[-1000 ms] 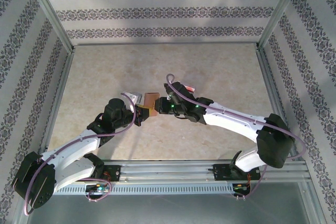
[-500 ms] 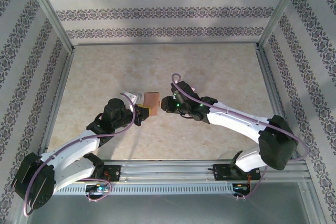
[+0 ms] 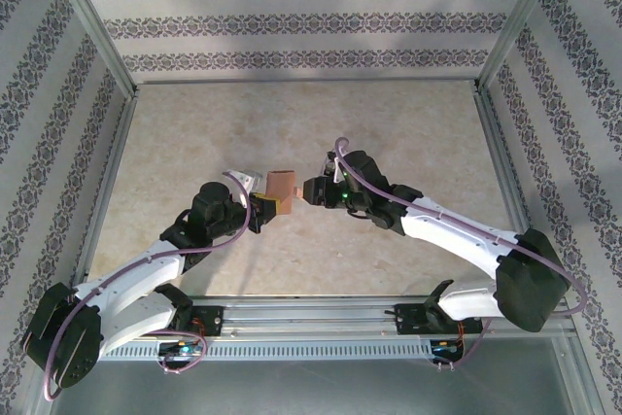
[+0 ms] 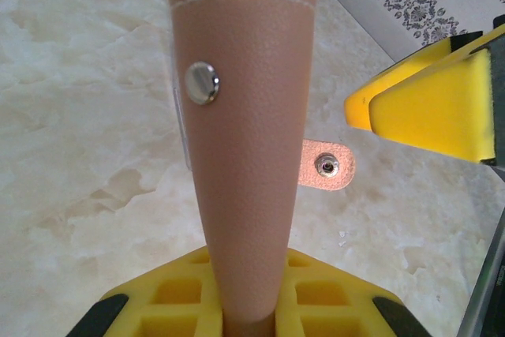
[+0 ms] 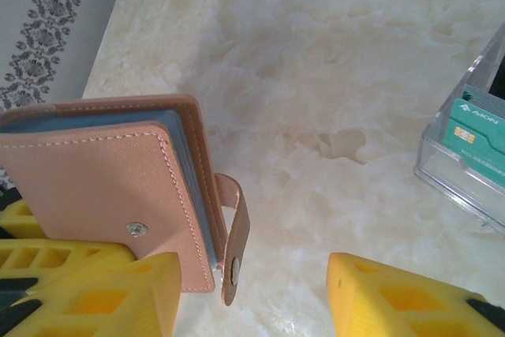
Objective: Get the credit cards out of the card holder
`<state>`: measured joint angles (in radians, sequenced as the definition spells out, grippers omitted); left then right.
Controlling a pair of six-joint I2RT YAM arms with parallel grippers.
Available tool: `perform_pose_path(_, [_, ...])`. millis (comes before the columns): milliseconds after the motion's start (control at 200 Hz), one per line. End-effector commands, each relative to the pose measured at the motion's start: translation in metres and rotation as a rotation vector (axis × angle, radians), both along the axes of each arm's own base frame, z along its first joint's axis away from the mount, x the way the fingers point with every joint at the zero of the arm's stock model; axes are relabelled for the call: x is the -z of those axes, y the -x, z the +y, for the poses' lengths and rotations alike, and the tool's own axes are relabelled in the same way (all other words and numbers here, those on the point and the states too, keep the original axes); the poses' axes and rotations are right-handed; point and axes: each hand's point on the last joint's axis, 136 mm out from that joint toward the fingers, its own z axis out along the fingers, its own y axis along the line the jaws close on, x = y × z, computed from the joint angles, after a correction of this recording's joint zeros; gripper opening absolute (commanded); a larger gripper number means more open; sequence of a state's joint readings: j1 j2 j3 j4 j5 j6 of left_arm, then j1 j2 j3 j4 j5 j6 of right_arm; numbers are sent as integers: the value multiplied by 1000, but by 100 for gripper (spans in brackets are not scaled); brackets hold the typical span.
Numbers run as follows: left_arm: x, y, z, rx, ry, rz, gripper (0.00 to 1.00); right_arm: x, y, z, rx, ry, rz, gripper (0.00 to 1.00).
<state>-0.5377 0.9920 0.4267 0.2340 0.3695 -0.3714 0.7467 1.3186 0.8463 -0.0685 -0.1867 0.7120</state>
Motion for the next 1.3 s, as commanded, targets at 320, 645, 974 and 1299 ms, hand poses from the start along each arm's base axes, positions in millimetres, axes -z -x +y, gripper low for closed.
perform_pose_path(320, [-40,1,-14,56,91,-71,0,9,-2,22,-104,-45,-1,45])
perform_pose_path(645, [-51,10,-20,113,128,-82,0,12,-6,16,-74,-83,8,37])
perform_pose_path(974, [-45,8,-22,106,138,-17,6,8,-3,14,-81,-126,-2,17])
perform_pose_path(1299, [-8,2,-32,106,118,161,30,8,2,10,-73,-124,6,0])
